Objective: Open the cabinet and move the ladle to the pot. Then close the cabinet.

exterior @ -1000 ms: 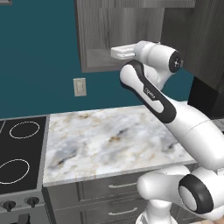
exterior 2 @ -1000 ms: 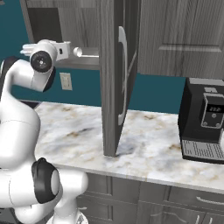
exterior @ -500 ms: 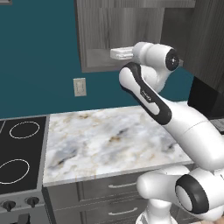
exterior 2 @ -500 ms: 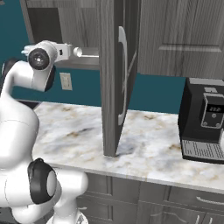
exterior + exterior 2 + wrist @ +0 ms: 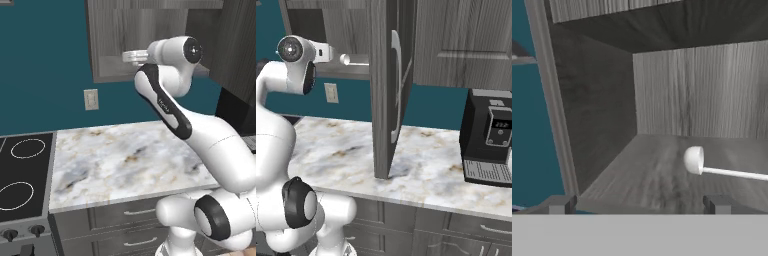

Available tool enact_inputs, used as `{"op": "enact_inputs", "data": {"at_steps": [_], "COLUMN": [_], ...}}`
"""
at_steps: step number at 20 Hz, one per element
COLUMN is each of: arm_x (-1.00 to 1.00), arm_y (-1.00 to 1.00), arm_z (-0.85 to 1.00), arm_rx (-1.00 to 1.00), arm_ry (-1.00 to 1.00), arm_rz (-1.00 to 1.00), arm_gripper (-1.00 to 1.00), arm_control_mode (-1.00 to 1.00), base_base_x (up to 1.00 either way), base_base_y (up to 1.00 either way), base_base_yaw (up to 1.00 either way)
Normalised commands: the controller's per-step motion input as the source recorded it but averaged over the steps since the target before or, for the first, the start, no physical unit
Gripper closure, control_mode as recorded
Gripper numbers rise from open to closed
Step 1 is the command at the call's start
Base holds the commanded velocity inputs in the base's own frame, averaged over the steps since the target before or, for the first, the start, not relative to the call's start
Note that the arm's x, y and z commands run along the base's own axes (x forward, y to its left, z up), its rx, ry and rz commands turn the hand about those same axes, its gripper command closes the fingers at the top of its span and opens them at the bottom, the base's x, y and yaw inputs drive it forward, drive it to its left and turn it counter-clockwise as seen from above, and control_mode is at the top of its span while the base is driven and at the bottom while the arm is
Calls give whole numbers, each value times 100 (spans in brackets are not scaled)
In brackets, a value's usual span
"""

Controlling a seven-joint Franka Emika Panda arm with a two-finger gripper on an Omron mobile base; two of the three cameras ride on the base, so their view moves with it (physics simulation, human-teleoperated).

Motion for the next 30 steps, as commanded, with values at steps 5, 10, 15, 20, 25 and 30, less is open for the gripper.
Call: {"op": "enact_inputs", "data": {"at_steps": [5,10,15,20,25,30], "arm_x": [11,2,0,1,17,7], "arm_y": [4,0,-1,1,0,-6], "arm_z": [0,-8,-6,0,-1,-9], "arm_rx": [-9,-5,0,-4,-5,0], "arm_ry": [-14,-4,17,25,15,1], "arm_rz": [0,0,-7,-13,-4,0], "arm_gripper": [-100,-100,-100,-100,-100,-100], "arm_control_mode": [-100,-100,-100,-100,-100,-100], "base_base_x": [0,0,0,0,0,0], "base_base_y": [0,0,0,0,0,0], "base_base_yaw": [0,0,0,0,0,0]}}
